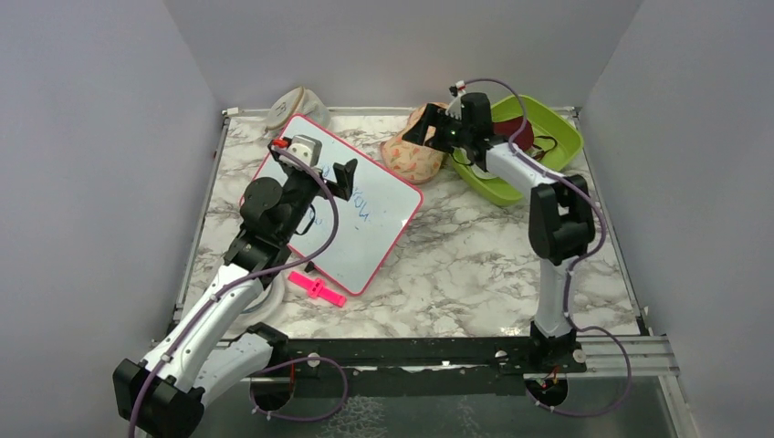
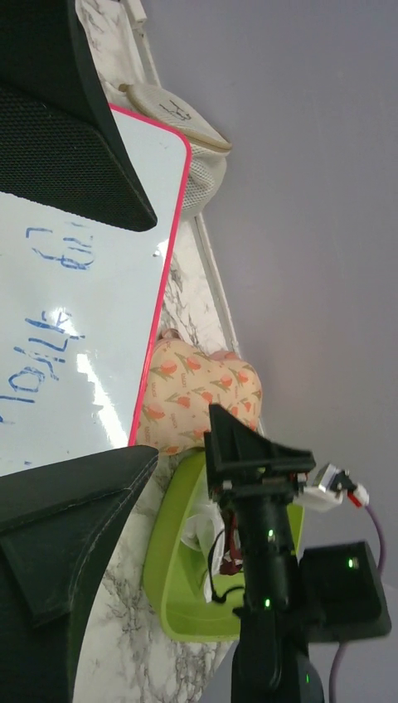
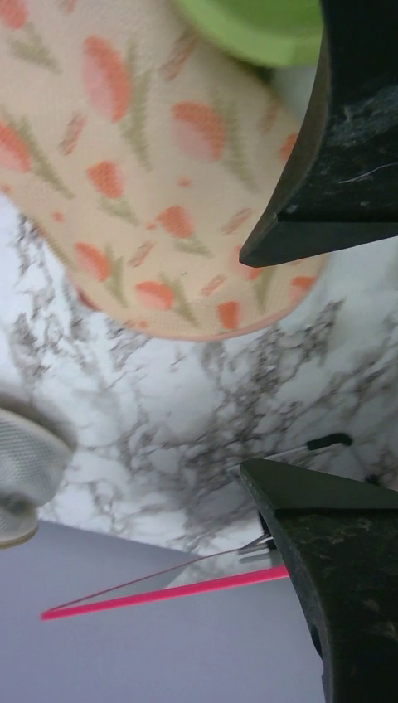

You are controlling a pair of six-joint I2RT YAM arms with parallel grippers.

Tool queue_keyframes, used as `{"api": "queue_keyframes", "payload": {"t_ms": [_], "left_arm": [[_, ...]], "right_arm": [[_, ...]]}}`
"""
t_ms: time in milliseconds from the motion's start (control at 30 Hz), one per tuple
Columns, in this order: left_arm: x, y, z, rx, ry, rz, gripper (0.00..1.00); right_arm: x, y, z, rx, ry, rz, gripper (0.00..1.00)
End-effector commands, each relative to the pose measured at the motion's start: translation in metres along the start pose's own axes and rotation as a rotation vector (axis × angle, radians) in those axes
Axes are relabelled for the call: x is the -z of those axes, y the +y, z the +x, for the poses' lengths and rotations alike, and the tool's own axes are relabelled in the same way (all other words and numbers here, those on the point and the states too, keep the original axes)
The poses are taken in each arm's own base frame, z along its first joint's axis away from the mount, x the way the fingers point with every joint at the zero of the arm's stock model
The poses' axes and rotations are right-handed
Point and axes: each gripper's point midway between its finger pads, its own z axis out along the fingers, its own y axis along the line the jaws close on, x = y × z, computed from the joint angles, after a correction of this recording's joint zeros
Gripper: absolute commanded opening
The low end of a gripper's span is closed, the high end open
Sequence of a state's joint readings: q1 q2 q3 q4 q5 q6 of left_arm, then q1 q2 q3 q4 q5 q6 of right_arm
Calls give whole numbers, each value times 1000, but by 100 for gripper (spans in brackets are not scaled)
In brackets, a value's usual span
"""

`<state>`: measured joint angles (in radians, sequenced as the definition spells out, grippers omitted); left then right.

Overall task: Unzip the laundry bag and remove the bra
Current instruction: Move the laundry bag to the center of the board.

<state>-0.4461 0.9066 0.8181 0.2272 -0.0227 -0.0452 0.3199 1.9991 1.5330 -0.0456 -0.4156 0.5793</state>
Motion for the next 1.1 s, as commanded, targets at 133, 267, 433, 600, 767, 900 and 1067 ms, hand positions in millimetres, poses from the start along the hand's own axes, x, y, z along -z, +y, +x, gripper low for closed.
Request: {"api": "queue_keyframes", "payload": {"t_ms": [133,267,433,600,767,900,1067], "left_arm": [[-3,-6,-2,-20,-37,-32,98],[-3,-11,1,-32,-31,-30,98],[-2,-14,-1,-31,-36,-22,98],[-1,-15,-3,-30,-40,-23,98],[0,-16,-6,-26,-42,-16,98],[1,-16,-8,-16,-43,-15,98],[2,-17,-10,-9,-48,-13,98]], "right_arm": [[-75,10,-3,-101,44,-42,80],[-88,0,20,-114,79,21,79],[-82,-11,49,-114,126,75,77],[-62,-30,87,-95,179,129,77],[-27,-43,124,-71,234,163,77],[11,-53,158,-48,304,203,78],[77,-76,201,-43,365,323,79]]}}
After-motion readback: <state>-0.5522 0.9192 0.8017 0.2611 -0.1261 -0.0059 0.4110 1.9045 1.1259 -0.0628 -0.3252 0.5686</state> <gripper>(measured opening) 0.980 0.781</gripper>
